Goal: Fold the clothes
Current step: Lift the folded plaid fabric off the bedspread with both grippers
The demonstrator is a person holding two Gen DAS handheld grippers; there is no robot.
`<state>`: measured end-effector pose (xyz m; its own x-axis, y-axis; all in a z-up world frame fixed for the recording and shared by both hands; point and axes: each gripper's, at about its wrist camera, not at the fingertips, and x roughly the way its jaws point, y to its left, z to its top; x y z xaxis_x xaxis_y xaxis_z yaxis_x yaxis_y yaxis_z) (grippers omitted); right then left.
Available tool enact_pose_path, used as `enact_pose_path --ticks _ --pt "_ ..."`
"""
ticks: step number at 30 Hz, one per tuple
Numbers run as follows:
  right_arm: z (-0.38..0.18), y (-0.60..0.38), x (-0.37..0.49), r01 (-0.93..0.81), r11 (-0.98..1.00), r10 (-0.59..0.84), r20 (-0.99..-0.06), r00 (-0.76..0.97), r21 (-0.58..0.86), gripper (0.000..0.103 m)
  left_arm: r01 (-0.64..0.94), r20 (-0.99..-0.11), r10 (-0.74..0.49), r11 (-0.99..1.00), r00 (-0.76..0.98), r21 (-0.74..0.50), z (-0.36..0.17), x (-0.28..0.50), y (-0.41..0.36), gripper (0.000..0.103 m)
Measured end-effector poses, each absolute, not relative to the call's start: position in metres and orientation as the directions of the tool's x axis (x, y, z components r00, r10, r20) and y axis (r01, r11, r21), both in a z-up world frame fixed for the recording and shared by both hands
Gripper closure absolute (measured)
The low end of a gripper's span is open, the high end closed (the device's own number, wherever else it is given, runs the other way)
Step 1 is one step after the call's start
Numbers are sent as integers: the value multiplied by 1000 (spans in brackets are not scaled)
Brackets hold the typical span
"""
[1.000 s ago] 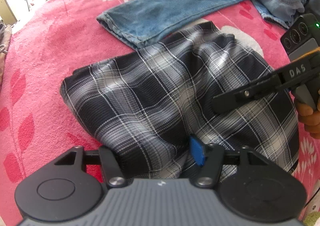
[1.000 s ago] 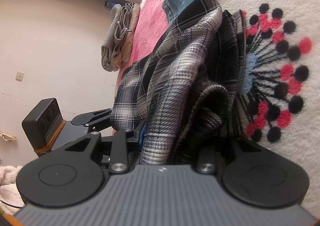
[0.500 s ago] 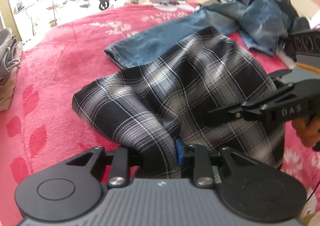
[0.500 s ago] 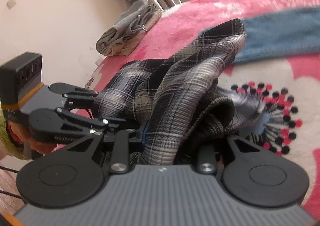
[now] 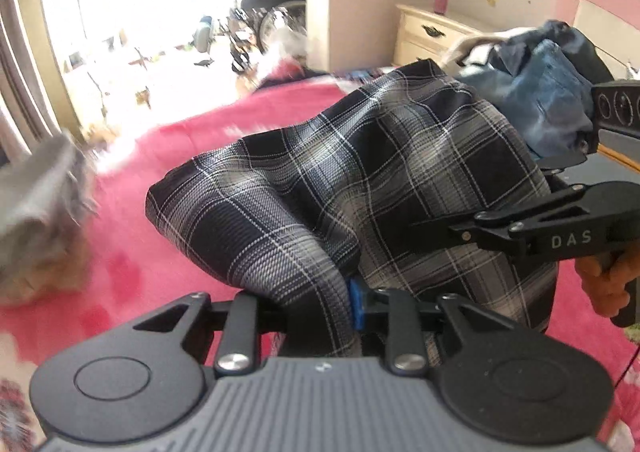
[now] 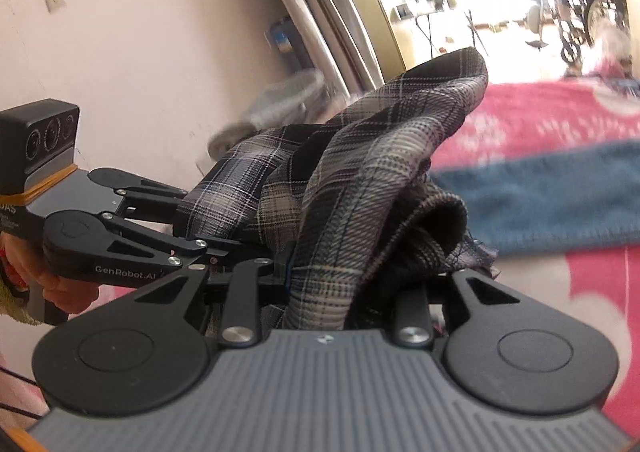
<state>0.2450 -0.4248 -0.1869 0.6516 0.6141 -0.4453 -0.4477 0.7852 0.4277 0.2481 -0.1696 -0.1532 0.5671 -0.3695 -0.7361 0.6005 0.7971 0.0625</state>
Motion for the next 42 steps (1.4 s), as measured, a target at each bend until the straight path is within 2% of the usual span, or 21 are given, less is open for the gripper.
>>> enact_pose_path --ticks 10,14,19,24,28,35,42 --pt "-124 -436 274 -588 696 704 -234 670 412 76 499 -689 -217 833 691 238 -58 252 -195 76" --pt "-93 -442 275 -623 696 707 -190 681 356 76 462 -679 -175 846 713 267 -24 256 -215 76" --pt "-51 -449 277 -647 713 695 -154 702 268 76 445 -617 -204 855 760 266 11 258 -223 76" --pt "-19 -445 281 -643 740 669 -120 733 197 76 464 -537 -265 841 801 277 22 270 -211 76" --pt "-8 -421 291 -607 775 628 -106 771 175 76 492 -502 -331 839 799 230 21 293 -172 76" --pt "18 -326 332 -589 798 603 -144 785 129 76 497 -447 -381 850 809 174 33 340 -66 77" --pt "35 -223 400 -617 767 636 -84 767 173 76 419 -372 -334 891 866 176 43 386 40 77"
